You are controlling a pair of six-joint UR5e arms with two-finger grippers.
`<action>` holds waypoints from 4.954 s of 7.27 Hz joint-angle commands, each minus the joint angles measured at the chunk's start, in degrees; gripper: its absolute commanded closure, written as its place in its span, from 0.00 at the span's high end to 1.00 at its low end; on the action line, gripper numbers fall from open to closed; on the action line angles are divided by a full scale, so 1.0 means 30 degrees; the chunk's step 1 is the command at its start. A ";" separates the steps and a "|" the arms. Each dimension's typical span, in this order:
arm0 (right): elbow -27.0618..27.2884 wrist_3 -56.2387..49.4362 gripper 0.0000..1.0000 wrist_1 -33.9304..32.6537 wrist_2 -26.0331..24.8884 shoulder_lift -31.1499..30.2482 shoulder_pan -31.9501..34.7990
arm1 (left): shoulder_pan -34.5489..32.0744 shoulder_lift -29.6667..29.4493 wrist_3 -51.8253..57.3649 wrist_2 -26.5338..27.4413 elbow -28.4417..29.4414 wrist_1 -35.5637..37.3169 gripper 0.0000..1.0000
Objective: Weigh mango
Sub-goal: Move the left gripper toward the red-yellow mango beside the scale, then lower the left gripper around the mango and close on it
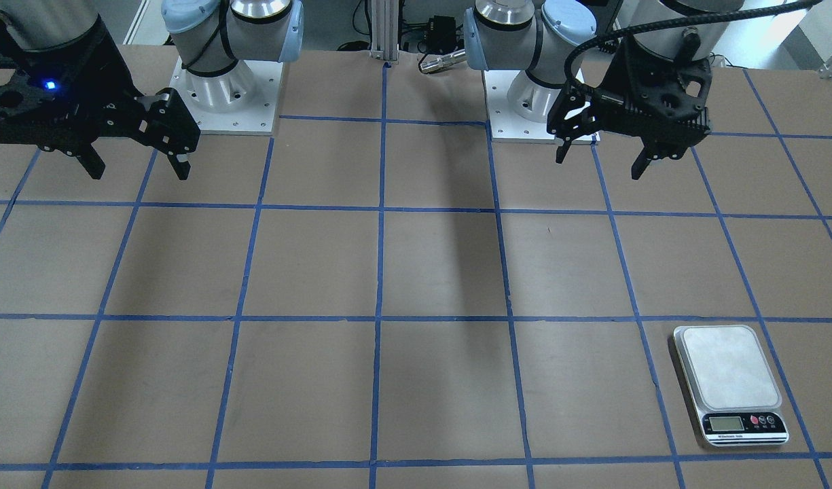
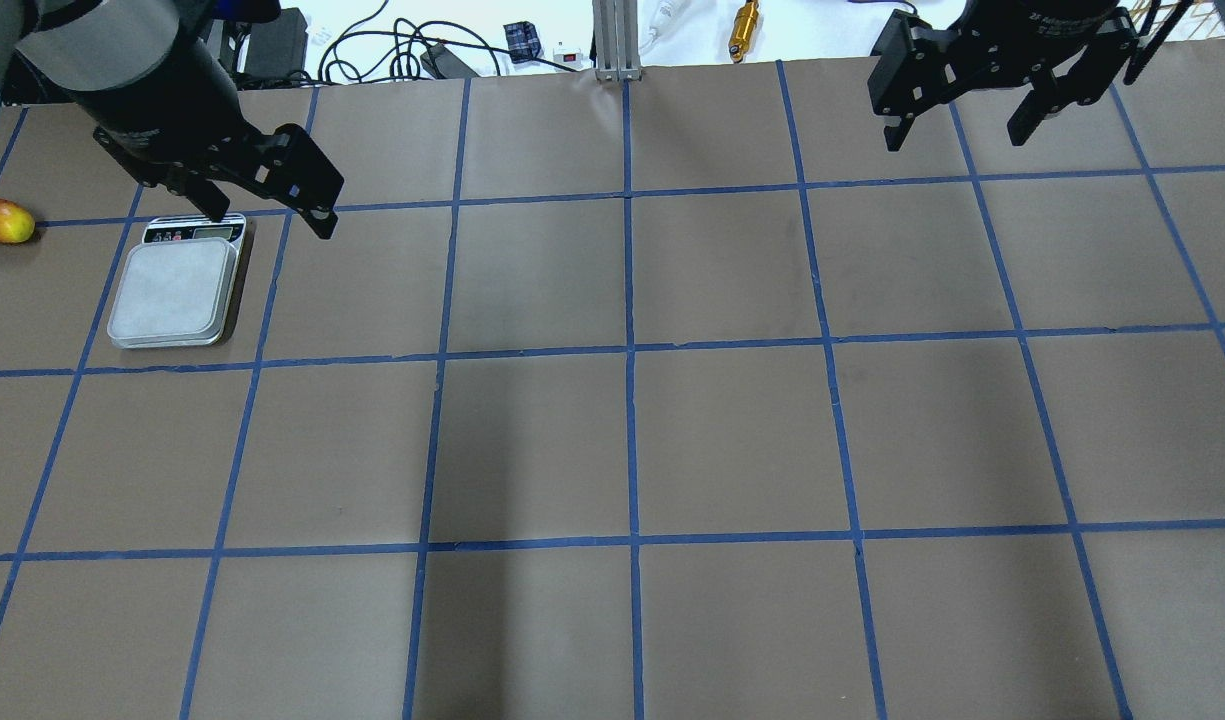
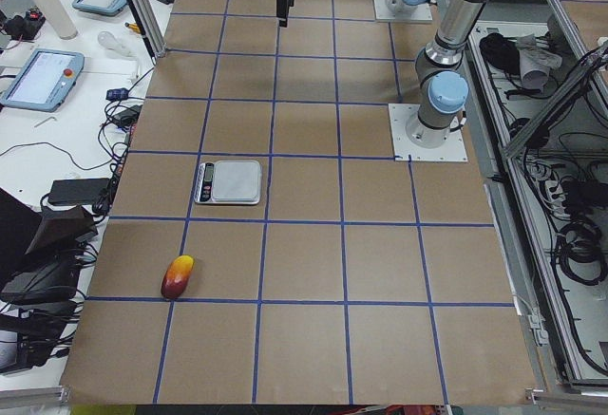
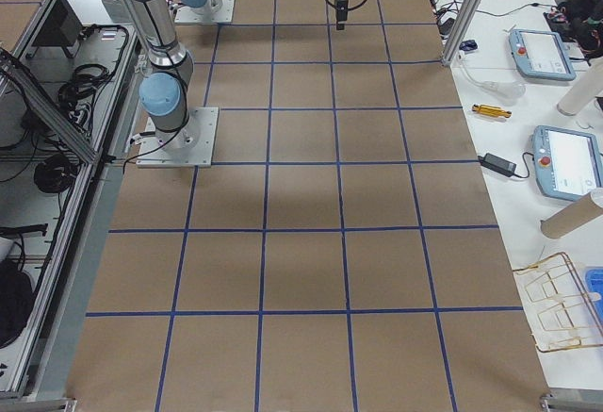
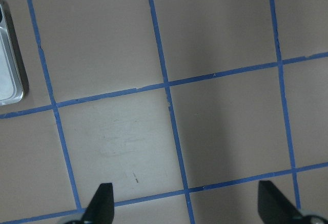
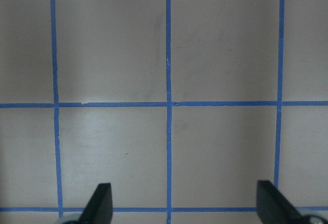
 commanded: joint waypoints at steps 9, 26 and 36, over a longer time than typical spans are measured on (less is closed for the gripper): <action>0.0000 0.0000 1.00 0.0000 0.0000 0.0004 0.0000 | 1.0857 -0.5715 2.0319 0.1072 0.1397 0.4812 1.00; 0.0000 0.0000 1.00 0.0000 0.0029 0.0004 0.0000 | 1.3089 -2.0837 3.3712 -0.1328 1.8070 0.5133 0.98; 0.0000 0.0000 1.00 0.0000 0.0000 0.0004 -0.0029 | 1.3470 -2.3686 3.8642 -0.2299 1.9922 0.6221 0.98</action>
